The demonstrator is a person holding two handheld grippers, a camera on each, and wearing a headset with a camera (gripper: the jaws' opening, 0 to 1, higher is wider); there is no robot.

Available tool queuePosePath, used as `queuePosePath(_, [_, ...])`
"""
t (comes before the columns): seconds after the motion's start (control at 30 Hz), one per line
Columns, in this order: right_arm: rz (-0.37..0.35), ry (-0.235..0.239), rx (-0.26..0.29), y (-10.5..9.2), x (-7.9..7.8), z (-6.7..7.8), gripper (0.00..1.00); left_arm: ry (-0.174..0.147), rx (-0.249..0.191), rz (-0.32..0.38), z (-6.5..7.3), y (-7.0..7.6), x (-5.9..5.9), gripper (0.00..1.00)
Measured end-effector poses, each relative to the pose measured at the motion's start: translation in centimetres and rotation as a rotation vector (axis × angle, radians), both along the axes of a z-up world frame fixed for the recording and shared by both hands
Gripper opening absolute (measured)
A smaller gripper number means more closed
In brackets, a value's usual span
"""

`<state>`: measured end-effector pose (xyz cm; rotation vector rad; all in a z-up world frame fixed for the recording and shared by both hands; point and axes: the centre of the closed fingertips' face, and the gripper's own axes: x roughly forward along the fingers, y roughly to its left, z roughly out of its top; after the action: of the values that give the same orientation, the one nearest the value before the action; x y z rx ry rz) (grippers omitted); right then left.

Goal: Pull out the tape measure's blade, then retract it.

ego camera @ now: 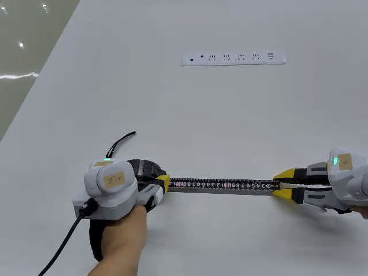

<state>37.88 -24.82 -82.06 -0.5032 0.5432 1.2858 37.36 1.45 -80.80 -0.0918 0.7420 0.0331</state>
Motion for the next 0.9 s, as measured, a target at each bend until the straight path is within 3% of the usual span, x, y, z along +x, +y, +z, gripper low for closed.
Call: queuePosePath(0.9, [0.014,0.013,-0.017,-0.09,-0.52,-0.20,0.11,0.008,-0.018,-0.021,-0.13,-0.03,-0.27,0.59])
